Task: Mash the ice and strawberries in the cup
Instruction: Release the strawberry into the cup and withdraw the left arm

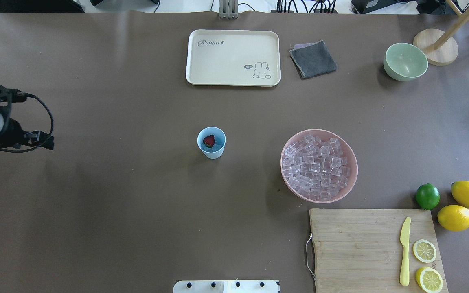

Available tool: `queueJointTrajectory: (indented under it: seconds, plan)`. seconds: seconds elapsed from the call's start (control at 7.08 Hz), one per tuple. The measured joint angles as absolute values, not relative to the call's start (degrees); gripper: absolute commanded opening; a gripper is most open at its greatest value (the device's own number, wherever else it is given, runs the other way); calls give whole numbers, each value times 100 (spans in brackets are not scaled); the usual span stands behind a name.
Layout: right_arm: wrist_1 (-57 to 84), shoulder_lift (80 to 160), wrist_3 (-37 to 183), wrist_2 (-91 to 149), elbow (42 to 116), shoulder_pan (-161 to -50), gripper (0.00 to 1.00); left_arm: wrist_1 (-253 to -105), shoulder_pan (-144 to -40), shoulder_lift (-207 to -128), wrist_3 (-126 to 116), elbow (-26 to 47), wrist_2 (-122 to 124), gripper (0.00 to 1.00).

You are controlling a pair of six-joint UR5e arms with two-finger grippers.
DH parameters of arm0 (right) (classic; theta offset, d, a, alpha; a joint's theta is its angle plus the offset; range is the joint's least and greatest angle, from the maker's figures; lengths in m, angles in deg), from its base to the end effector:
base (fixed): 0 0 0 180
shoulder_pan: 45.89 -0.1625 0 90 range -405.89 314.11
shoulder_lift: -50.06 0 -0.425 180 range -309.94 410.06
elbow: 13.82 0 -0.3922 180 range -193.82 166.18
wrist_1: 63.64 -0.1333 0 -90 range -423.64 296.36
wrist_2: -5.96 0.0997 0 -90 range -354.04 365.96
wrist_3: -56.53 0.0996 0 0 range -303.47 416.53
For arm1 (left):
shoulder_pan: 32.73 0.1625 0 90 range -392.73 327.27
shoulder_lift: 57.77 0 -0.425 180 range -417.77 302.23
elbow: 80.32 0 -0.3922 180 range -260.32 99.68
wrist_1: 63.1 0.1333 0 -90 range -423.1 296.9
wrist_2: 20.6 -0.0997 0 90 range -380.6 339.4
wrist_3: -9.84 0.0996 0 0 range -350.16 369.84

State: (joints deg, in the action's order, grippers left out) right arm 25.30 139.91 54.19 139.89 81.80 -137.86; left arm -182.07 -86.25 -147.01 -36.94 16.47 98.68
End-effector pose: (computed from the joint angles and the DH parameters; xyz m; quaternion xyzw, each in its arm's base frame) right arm 0.0813 -0.4963 0.6074 0.0692 -0.3710 -0.0253 0.9257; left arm 0.2387 -0.4651 0.5602 0.0573 0.3734 -0.0071 0.9258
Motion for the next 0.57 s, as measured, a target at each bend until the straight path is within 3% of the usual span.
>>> queueJointTrajectory:
  seconds: [0.28, 0.57]
  plan:
    - [2515, 14009, 5393, 13990, 8235, -13770, 100, -18522, -9789, -14447, -2064, 746, 10485, 97]
    - [2513, 14033, 5389, 14002, 8270, -13765, 100, -18550, -10180, -14391, -1620, 443, 10603, 97]
